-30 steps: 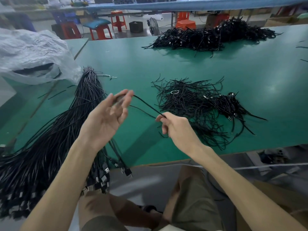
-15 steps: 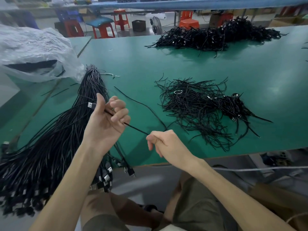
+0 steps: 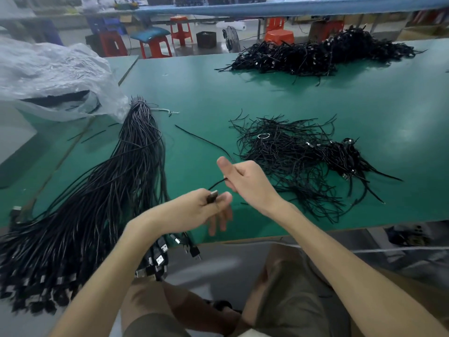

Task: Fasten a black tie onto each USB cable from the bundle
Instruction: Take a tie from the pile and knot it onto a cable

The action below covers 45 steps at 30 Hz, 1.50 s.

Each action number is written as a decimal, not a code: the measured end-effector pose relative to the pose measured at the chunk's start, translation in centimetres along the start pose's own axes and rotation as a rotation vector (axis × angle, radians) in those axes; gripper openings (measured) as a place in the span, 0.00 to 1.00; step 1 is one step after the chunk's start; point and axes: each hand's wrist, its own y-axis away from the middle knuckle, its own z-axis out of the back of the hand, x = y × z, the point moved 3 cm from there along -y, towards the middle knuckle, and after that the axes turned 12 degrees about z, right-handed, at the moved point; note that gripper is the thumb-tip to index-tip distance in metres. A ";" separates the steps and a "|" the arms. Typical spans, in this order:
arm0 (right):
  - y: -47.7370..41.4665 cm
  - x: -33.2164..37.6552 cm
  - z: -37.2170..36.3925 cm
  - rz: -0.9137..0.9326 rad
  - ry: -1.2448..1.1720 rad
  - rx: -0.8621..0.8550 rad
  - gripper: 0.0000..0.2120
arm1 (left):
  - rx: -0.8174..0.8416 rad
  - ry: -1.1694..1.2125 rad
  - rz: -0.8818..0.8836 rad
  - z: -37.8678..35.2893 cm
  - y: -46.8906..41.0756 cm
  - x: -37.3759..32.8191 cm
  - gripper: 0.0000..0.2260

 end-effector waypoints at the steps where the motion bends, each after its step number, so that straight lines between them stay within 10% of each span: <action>1: -0.3 0.5 -0.3 0.032 0.037 -0.003 0.32 | -0.070 -0.003 0.010 -0.1 -0.5 0.2 0.24; 19: 2.4 -1.2 -5.9 0.020 -0.016 -0.157 0.33 | -0.238 1.395 -0.325 2.9 -0.3 1.3 0.27; 29: -1.7 0.3 -1.6 0.163 0.341 -0.274 0.30 | -0.073 0.154 0.044 0.2 1.1 1.0 0.30; 34: -1.8 2.9 -2.7 0.395 0.453 -0.282 0.29 | -0.455 0.531 -0.039 0.5 -0.3 1.2 0.24; 45: 1.4 0.7 -4.8 0.284 0.383 -0.237 0.26 | -0.328 1.261 -0.355 2.2 0.0 -1.5 0.27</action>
